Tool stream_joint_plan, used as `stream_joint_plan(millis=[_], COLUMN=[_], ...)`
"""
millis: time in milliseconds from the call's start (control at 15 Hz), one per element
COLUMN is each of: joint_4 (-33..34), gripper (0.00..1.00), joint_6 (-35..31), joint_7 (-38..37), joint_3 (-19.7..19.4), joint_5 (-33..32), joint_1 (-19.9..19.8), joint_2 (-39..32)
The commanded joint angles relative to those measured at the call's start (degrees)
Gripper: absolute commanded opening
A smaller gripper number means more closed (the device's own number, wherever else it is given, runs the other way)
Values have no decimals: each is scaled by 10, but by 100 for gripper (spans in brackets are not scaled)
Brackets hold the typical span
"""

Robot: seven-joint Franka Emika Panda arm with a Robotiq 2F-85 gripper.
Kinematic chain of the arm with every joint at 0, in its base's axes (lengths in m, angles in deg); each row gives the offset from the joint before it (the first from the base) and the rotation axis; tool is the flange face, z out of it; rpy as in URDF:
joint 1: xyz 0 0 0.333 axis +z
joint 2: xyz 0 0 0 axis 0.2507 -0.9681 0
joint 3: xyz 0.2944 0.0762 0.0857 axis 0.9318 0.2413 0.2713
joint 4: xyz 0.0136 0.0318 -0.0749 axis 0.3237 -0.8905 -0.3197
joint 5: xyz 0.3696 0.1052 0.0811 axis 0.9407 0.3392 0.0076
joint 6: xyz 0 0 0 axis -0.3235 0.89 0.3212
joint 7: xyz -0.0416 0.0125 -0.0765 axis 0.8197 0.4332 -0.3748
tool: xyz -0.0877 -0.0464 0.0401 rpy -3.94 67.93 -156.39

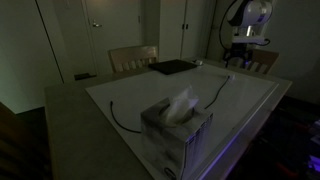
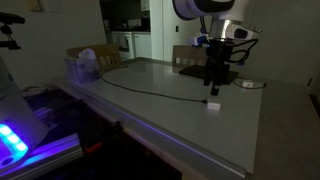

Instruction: Coil up the phone charger

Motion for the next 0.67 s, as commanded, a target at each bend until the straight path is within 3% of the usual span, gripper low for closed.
stream_joint_plan(millis=[0,467,600], joint_4=[22,68,83], gripper=[100,100,100], joint_6=[1,17,24], joint_7=[20,65,62], joint_3=[10,39,34], joint_5=[33,92,82], joint_1=[-19,-46,-40], joint_2=[-22,-58,-68])
